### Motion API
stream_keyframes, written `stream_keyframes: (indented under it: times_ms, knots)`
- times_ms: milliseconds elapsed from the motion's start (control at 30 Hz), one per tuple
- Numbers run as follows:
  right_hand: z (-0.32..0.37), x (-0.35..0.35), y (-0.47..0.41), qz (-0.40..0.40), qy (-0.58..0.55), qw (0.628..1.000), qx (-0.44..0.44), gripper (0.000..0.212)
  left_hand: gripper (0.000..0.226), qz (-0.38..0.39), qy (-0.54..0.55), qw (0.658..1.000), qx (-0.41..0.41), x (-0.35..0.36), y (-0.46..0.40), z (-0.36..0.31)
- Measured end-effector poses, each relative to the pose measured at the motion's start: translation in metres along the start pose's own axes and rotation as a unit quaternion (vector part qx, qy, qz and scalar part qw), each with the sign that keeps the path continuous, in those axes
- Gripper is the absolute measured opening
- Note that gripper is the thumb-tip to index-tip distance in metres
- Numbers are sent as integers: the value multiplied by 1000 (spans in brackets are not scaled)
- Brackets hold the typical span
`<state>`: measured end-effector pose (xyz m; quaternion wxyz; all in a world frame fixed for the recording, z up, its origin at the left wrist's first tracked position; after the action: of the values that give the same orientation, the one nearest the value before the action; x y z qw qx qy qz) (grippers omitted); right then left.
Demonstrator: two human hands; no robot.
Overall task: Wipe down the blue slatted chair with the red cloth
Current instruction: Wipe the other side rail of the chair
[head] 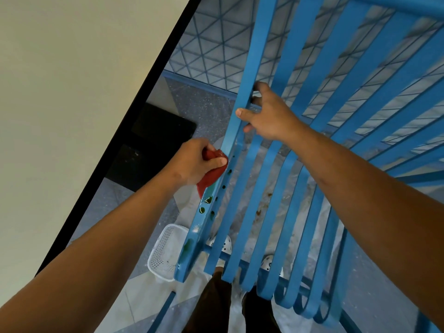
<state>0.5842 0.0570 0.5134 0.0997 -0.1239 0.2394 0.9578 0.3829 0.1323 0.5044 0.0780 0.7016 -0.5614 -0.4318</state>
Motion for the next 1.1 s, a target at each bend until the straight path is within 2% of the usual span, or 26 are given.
stream_keyframes:
  times_ms: [133, 233, 400, 600, 767, 1100]
  knots:
    - [-3, -1, -2, 2, 2, 1000, -3, 59, 28, -30, 76, 997, -10, 9, 0, 2]
    - [-4, -2, -3, 3, 10, 1000, -3, 60, 25, -12, 114, 993, -28, 19, 16, 15]
    - [-2, 0, -3, 4, 6, 1000, 14, 59, 22, 89, 6, 995, -47, 14, 31, 31]
    - [-4, 1, -2, 0, 5, 1000, 13, 57, 32, 54, -53, 997, 2, -10, 1, 2]
    - [-2, -1, -3, 1, 19, 1000, 21, 59, 36, 50, -34, 998, -9, -10, -1, 0]
    - [-4, -2, -3, 4, 15, 1000, 24, 59, 32, 107, -5, 993, -50, 18, 40, 39]
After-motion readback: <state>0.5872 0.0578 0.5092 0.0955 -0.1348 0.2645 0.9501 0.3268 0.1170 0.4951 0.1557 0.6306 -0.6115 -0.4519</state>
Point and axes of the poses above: each hand's wrist, its own y-axis away from the middle knuckle, its own x-axis out of the palm, z = x × y, the point moved 2 cm from there along -y, towards the middle knuckle, and after that the axes turned 14 degrees about z, right-handed, at the moved point
